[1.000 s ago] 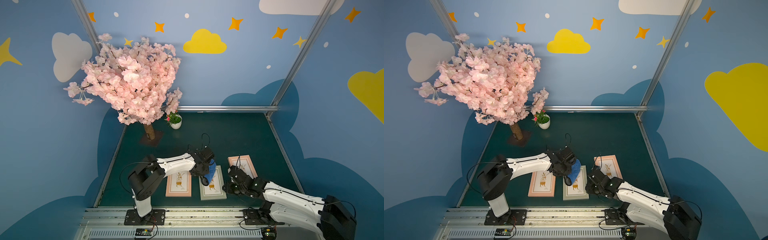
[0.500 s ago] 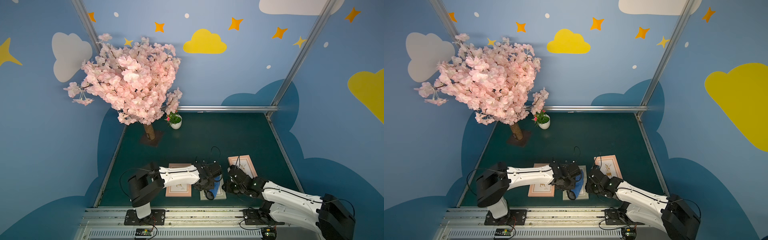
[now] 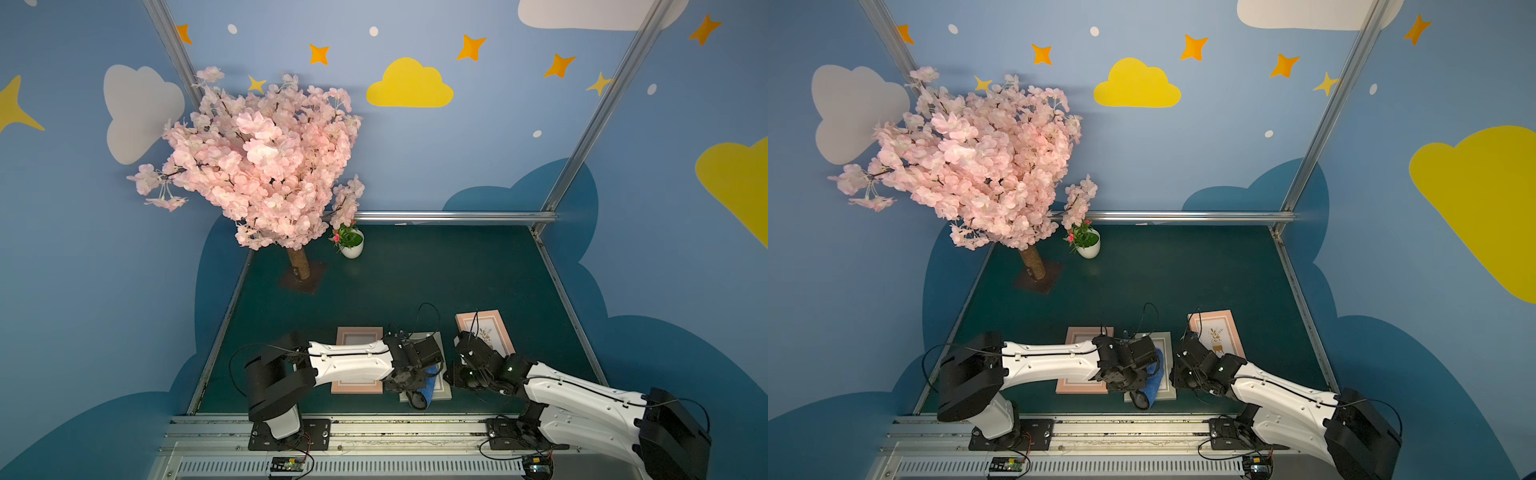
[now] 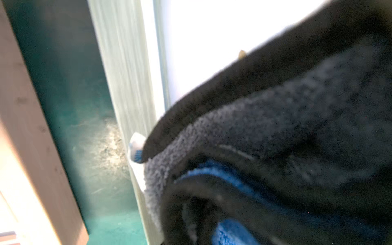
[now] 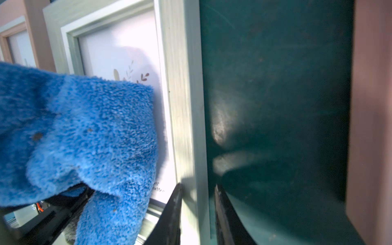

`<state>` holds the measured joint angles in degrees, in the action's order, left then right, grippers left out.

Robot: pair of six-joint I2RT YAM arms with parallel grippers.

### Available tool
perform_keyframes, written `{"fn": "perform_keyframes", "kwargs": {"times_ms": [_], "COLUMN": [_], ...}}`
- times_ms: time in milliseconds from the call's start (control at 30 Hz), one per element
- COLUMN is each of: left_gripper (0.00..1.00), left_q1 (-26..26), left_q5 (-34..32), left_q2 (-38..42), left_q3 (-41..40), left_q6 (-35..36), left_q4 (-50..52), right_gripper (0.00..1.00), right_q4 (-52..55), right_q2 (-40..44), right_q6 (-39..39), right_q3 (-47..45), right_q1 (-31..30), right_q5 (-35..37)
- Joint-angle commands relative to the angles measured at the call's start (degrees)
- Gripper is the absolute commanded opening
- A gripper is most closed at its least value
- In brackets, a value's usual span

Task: Wipe the picture frame with a cloth
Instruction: Wipe the dirt from the picture frame.

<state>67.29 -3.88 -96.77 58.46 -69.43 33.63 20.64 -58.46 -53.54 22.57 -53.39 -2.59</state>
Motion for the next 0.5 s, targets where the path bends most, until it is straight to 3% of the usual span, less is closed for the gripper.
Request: {"fn": "perform_keyframes", "kwargs": {"times_ms": [0,200,467], "left_gripper": [0.03,0.03,0.03], "left_q1": [-3.15,-10.70,-14.72], "left_q5": [-1.73,-3.88,-3.68], "left_q2": [-2.03,-3.41,-6.47], "left_q3": [-0.53,1.89,6.35], "left_q6": [1.38,6.50,9.05], "left_q4": [4.01,1.10,-2.54], "right_gripper": [0.27,0.28,0.28], "right_q4": [3.79,4.65,4.81], "right_q2": [0.91,2.27,1.32], "right_q6": [0.47,0.01,-1.12], "right_q3": [1.17,1.16,1.91], "right_q1": [-0.70,-1.26,-2.86], "right_q5": [1.64,2.59,3.12]}}
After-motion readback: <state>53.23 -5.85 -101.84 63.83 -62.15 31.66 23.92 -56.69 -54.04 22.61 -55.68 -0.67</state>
